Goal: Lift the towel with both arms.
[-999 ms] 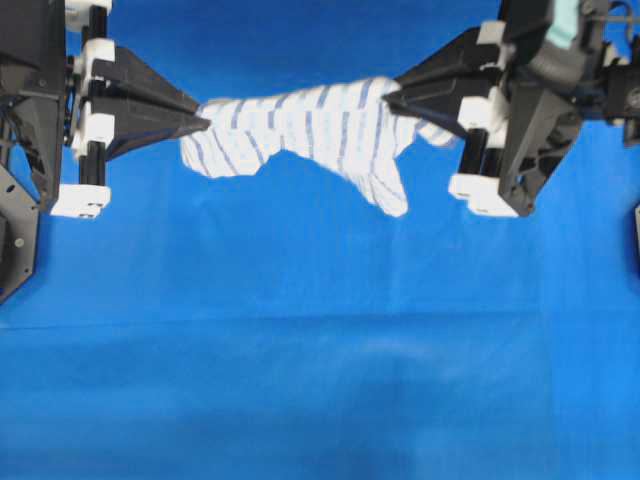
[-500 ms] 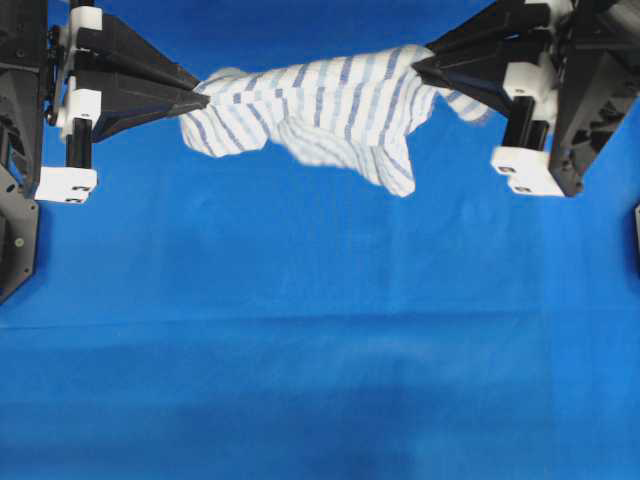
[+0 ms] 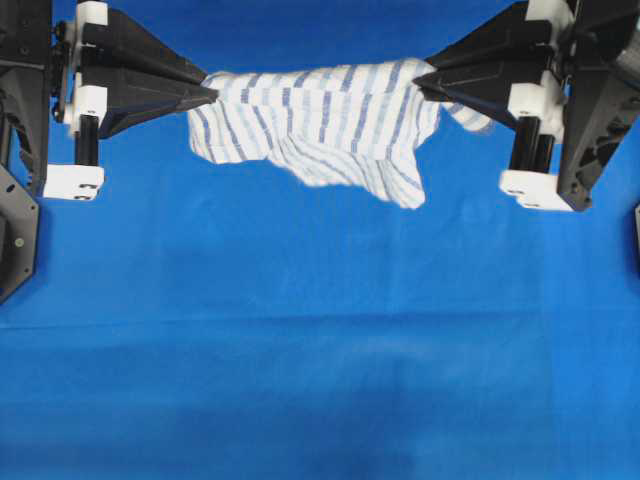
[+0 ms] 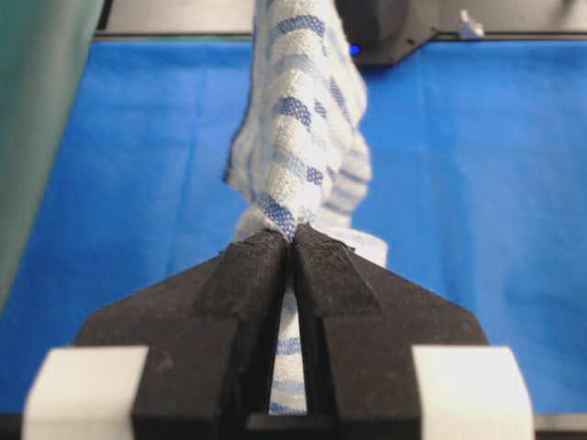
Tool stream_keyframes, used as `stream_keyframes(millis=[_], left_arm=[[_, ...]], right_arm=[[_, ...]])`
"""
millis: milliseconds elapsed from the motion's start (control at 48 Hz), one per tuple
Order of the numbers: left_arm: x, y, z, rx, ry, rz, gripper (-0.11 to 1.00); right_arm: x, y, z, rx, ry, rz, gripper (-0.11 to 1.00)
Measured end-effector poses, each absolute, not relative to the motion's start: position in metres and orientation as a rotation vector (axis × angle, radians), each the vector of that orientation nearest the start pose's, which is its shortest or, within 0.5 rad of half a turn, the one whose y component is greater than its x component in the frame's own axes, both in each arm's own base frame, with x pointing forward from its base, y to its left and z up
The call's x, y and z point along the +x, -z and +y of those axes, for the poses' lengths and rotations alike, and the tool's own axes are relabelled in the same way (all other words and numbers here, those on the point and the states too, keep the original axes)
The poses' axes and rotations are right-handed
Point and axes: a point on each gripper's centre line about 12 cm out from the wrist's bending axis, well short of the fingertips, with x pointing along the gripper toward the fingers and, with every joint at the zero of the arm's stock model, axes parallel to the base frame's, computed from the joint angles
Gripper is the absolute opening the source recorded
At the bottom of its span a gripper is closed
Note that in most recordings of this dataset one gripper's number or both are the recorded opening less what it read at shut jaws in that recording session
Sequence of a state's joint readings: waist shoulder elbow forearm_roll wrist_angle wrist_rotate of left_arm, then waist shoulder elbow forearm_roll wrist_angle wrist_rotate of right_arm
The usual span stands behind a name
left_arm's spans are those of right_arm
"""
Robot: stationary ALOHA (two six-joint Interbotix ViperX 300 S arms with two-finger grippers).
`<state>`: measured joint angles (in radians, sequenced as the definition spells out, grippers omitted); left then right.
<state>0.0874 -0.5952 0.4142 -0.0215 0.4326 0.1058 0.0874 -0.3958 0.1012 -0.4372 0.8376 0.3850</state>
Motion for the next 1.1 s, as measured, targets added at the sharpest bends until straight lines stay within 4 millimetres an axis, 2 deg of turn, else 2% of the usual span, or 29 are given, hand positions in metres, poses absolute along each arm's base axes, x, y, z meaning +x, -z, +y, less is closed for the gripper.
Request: stream_keyframes(millis=[42,62,167,250,291,375,562,750,874,1103], left_arm=[[0.29,-0.434,0.023,0.076,-0.064,0.253,0.03],[0.29,-0.434,0.023,0.076,-0.061,0.251,0.05],[0.29,-0.435,0.018,0.079,-0.045,0.241,0.32],[0.29,-0.435,0.016,0.076,-0.041,0.24,0.58],[0.29,-0.435,0.017,0.076,-0.042,0.238,0.7],[0.289,-0.436,0.016,0.078,-0.041,0.235,0.89],[0.291,-0.43,0.016,0.074,-0.04,0.249,0.88],[0.301,-0.397,0.011,0.067,-0.019,0.308,0.88],[0.309,-0.377,0.005,0.072,0.001,0.321,0.88],[0.321,-0.323,0.002,0.072,0.01,0.393,0.88]], right_arm=[[0.327,-0.461,-0.009,-0.022,0.247,0.475,0.07],[0.327,-0.461,-0.009,-0.02,0.247,0.475,0.12],[0.327,-0.461,-0.009,-0.017,0.249,0.474,0.44],[0.327,-0.461,-0.009,-0.022,0.253,0.474,0.64],[0.327,-0.461,-0.01,-0.025,0.255,0.473,0.68],[0.327,-0.461,-0.01,-0.024,0.257,0.472,0.62],[0.327,-0.457,-0.01,-0.014,0.262,0.482,0.63],[0.329,-0.43,-0.008,0.006,0.266,0.54,0.63],[0.336,-0.396,-0.006,0.031,0.263,0.59,0.63],[0.351,-0.331,0.0,0.061,0.245,0.679,0.63]])
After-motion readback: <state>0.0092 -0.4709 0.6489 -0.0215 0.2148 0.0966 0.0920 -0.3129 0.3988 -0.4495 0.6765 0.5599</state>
